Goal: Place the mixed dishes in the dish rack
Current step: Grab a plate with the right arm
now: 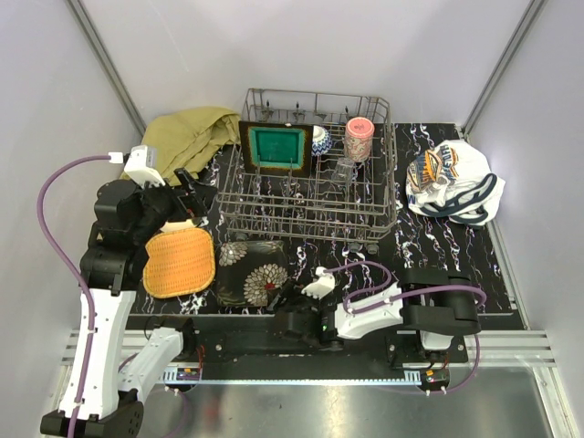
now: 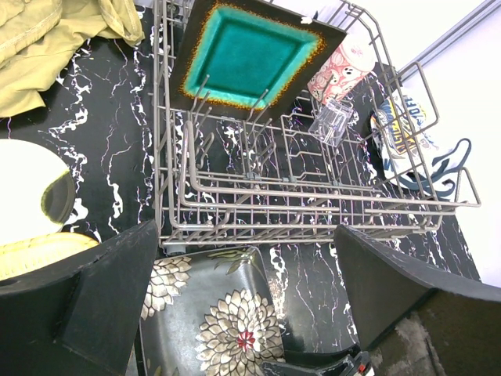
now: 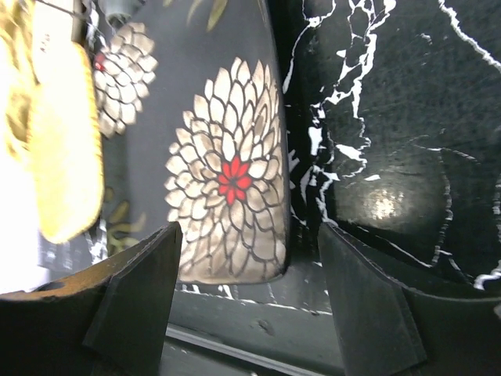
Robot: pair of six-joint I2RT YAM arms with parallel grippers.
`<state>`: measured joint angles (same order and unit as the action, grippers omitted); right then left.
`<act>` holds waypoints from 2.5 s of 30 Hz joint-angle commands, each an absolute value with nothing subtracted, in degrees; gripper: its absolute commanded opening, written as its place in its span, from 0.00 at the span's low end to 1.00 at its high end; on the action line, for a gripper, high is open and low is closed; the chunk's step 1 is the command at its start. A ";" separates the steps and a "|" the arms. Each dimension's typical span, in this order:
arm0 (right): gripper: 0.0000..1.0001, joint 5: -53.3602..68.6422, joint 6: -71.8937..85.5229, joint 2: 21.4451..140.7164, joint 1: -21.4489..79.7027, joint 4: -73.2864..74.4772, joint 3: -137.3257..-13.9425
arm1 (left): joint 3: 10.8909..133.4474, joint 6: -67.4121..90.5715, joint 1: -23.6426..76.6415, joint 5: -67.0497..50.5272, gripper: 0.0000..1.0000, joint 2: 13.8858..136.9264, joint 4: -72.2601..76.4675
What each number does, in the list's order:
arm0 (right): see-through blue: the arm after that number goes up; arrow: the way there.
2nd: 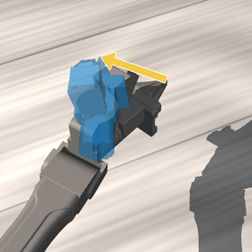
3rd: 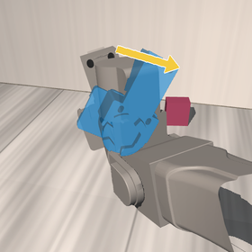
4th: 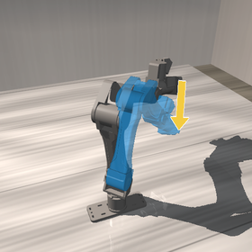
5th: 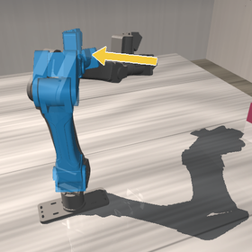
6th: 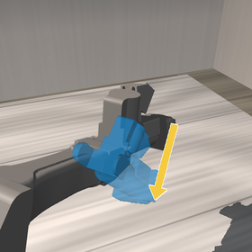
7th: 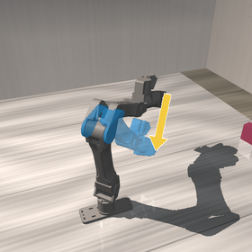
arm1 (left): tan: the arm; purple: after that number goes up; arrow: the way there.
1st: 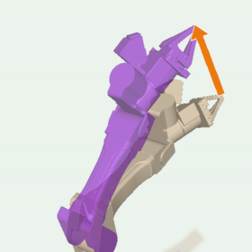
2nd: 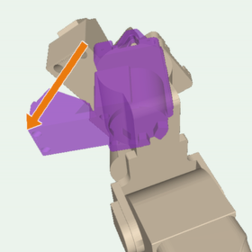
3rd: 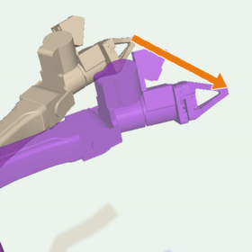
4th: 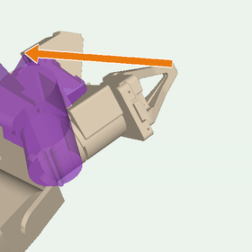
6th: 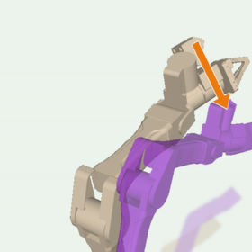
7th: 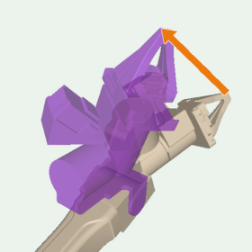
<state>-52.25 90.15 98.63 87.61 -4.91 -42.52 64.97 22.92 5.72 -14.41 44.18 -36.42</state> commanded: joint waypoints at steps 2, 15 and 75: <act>0.77 -54.49 96.33 102.47 87.89 -9.93 -39.99 | 65.48 22.94 5.45 -15.73 0.99 42.98 -34.72; 0.55 -50.98 102.39 109.42 86.31 -12.48 -39.11 | 65.57 22.76 5.54 -15.47 0.99 43.42 -34.80; 0.00 -41.66 41.06 50.01 93.87 38.23 -64.39 | 66.35 21.36 5.54 -10.29 0.99 44.39 -33.84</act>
<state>-39.22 51.07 50.09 93.45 48.71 -54.30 63.90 22.33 5.72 -12.36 44.49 -36.16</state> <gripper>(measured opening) 0.070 0.987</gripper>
